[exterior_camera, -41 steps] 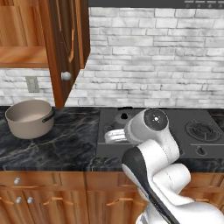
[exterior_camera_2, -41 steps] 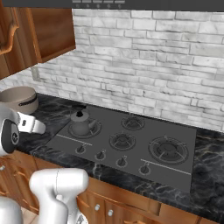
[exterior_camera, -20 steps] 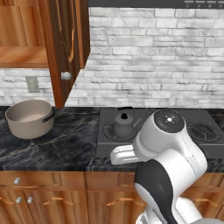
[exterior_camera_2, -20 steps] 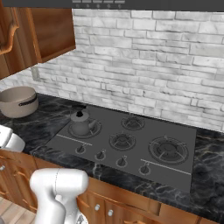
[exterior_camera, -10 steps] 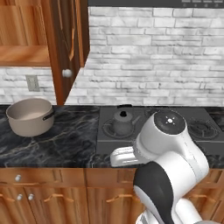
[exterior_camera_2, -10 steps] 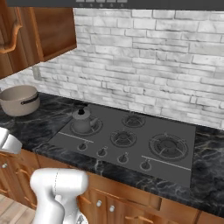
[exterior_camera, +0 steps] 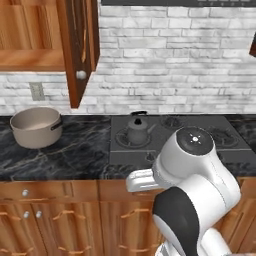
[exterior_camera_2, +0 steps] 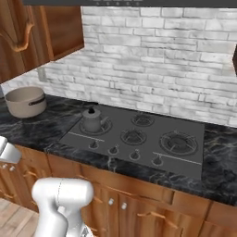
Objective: Pick the kettle from the cabinet and place it on a stove burner. Then pick the pot from the counter and place it on another stove burner. Finally, turn both burners on.
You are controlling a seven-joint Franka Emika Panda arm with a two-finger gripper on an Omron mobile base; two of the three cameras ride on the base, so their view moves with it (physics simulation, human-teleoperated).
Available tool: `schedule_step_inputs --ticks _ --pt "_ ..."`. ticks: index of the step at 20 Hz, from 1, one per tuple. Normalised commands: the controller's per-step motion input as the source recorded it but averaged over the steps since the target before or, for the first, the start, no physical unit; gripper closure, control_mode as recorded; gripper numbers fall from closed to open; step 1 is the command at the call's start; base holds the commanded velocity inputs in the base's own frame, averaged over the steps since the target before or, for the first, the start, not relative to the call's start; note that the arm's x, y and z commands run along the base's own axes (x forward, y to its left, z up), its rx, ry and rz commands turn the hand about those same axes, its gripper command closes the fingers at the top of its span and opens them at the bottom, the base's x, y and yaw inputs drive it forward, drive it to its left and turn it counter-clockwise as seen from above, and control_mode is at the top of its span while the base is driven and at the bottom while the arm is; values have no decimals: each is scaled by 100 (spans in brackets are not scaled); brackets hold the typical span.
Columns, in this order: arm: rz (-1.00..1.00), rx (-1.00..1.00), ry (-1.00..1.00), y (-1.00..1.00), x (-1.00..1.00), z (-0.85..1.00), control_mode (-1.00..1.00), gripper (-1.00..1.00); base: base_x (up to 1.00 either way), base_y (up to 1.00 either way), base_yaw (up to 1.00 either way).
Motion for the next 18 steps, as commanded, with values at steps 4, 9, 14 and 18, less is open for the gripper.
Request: schedule_step_inputs --ticks 4,9,14,18 --pt "0 0 0 0 0 0 100 -100 -8 68 -12" --pt "0 0 0 0 0 0 100 -100 0 74 -14" --pt "0 0 0 0 0 0 100 -100 4 74 -17" --pt "0 0 0 0 0 0 100 -100 35 64 -21"
